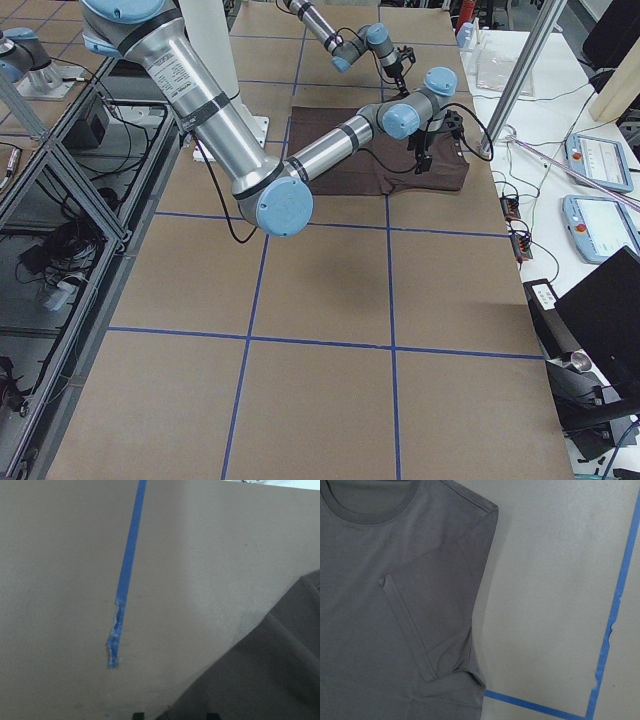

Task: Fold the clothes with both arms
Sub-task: 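Move the left gripper to the other sleeve while the right gripper withdraws, then fold the sleeve nearest the left gripper inward over the shirt body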

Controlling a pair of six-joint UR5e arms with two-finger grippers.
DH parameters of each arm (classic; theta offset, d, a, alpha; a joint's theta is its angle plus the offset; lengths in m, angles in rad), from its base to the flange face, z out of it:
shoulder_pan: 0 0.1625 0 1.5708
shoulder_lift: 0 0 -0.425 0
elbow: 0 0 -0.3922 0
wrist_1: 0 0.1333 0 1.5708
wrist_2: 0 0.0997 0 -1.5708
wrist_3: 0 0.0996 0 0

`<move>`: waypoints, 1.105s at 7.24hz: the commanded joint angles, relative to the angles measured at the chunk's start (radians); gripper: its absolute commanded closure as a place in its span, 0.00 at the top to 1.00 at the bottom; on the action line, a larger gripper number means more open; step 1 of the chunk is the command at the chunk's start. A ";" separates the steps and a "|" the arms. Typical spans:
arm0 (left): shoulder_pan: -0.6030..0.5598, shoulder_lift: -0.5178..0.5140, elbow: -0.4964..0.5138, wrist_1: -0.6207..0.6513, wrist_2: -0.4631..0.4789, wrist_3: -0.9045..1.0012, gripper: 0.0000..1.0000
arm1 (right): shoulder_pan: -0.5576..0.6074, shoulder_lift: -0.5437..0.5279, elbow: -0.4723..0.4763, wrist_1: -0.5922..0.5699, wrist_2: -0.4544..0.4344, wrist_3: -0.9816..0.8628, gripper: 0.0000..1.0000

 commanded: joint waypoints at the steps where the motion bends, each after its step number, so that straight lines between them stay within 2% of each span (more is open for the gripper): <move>1: -0.001 -0.044 -0.023 0.081 -0.006 0.000 0.00 | 0.000 -0.004 0.001 0.001 0.000 0.001 1.00; 3: -0.001 -0.175 -0.133 0.375 -0.009 -0.016 0.00 | 0.001 -0.006 0.005 0.001 0.000 0.001 1.00; 4: 0.001 -0.231 -0.130 0.416 -0.017 -0.077 0.00 | 0.001 -0.009 0.005 0.003 0.000 -0.001 1.00; 5: 0.007 -0.255 -0.101 0.406 -0.021 -0.129 0.00 | 0.001 -0.010 0.004 0.003 0.000 -0.001 1.00; 6: 0.025 -0.303 -0.024 0.374 -0.021 -0.160 0.00 | 0.001 -0.012 0.004 0.003 -0.002 -0.001 1.00; 7: 0.050 -0.350 0.086 0.294 -0.020 -0.198 0.00 | 0.001 -0.013 0.001 0.004 -0.002 -0.001 1.00; 8: 0.059 -0.361 0.136 0.236 -0.018 -0.200 0.00 | 0.001 -0.013 -0.001 0.004 -0.002 -0.001 1.00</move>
